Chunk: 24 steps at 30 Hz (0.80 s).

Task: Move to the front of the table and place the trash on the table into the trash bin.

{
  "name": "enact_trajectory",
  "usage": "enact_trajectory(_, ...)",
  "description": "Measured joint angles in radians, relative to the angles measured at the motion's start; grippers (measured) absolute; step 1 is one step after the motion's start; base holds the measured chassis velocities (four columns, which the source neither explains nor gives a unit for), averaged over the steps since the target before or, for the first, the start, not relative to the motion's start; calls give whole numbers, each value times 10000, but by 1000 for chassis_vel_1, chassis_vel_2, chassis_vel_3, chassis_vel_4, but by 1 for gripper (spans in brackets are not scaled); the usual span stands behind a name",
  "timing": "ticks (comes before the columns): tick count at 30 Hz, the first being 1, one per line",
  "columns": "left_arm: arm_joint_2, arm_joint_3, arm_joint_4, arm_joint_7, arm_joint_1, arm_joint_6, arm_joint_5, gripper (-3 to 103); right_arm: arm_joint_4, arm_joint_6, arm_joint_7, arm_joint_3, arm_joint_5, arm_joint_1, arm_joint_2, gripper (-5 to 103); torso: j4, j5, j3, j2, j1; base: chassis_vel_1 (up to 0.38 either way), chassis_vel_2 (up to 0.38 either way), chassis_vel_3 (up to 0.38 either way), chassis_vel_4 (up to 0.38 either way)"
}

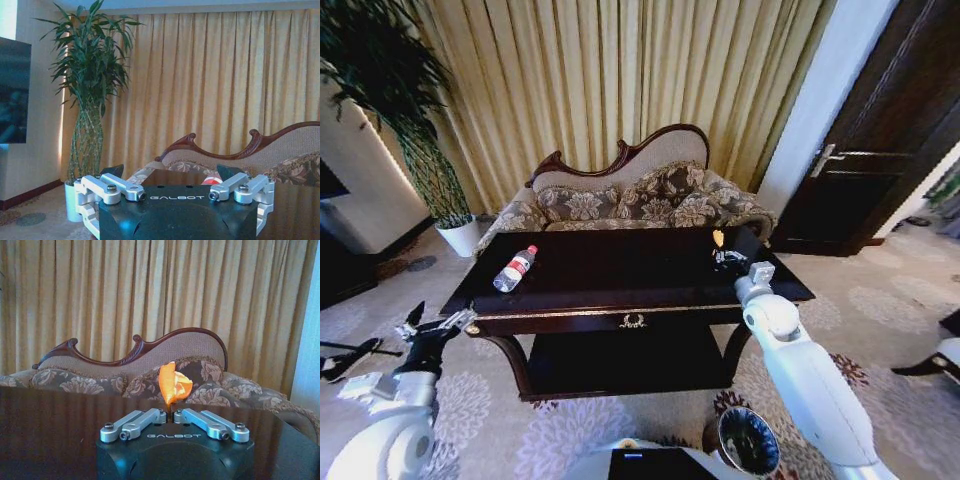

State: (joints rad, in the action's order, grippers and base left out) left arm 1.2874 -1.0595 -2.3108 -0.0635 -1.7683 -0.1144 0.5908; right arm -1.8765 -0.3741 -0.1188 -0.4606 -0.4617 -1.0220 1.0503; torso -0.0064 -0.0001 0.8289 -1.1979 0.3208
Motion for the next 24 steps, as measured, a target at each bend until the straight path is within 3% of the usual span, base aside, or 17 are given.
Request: enact_trajectory(24, 152, 75, -59, 17, -10, 4, -131, 100, 405, 452, -1, 67, 252, -527, 475, 3, -2, 1, -7, -11, -14, 269, -285, -281, 268)
